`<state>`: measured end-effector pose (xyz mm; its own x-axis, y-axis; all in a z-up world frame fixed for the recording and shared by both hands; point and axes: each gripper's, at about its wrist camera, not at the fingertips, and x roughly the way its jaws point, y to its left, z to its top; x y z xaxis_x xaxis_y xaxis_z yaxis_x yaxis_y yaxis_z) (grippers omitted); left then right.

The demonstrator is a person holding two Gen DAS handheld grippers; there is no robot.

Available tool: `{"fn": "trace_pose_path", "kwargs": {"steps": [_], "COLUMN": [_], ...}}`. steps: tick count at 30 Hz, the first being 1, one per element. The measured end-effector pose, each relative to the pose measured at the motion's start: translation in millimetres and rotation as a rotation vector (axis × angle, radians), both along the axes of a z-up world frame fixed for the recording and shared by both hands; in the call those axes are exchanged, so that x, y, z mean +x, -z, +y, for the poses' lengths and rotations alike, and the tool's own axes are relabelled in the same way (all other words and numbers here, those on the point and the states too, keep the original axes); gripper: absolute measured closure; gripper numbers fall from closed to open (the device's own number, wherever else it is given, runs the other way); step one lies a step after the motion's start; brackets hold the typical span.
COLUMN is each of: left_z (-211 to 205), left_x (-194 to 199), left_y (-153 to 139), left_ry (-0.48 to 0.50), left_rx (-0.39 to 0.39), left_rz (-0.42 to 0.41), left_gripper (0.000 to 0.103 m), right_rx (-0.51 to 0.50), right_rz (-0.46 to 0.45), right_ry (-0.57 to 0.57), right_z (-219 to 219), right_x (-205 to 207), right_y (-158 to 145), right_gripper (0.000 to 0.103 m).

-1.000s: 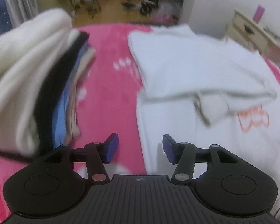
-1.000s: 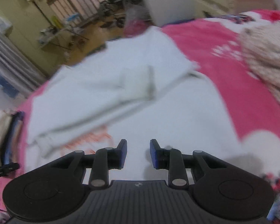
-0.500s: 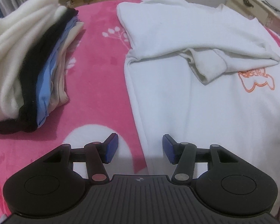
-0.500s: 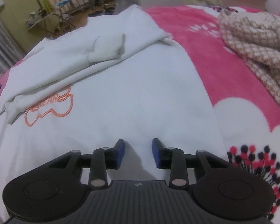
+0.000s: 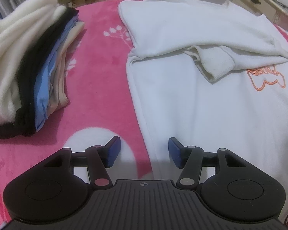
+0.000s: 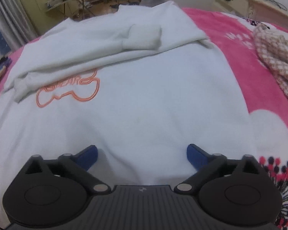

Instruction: Fold clothes

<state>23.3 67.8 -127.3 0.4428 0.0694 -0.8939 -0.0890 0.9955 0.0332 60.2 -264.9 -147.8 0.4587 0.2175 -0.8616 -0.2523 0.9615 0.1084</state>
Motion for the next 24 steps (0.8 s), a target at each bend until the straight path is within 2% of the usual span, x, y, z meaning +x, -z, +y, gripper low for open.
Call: {"fn": "trace_pose_path", "kwargs": {"steps": [3,13,18,24], "left_z": [0.3,0.6,0.8,0.2], "left_x": [-0.4,0.6,0.7,0.7], "left_y": [-0.1,-0.3,-0.2,-0.3], "left_ry": [0.001,0.001,-0.001,-0.012], "left_rx": [0.001,0.002,0.001,-0.006], "left_rz": [0.0,0.002,0.0,-0.008], "left_gripper": [0.047,0.047,0.047,0.046], "right_rx": [-0.052,-0.029,-0.052,-0.029], "right_rz": [-0.001,0.034,0.021,0.003], "right_ry": [-0.019,0.065,0.081,0.089], "right_z": [9.2,9.3,12.5,8.9], "right_x": [-0.9,2.3,1.6,-1.0], "right_y": [0.5,-0.8,1.7,2.8], "right_gripper": [0.0,0.0,0.0,0.0]}}
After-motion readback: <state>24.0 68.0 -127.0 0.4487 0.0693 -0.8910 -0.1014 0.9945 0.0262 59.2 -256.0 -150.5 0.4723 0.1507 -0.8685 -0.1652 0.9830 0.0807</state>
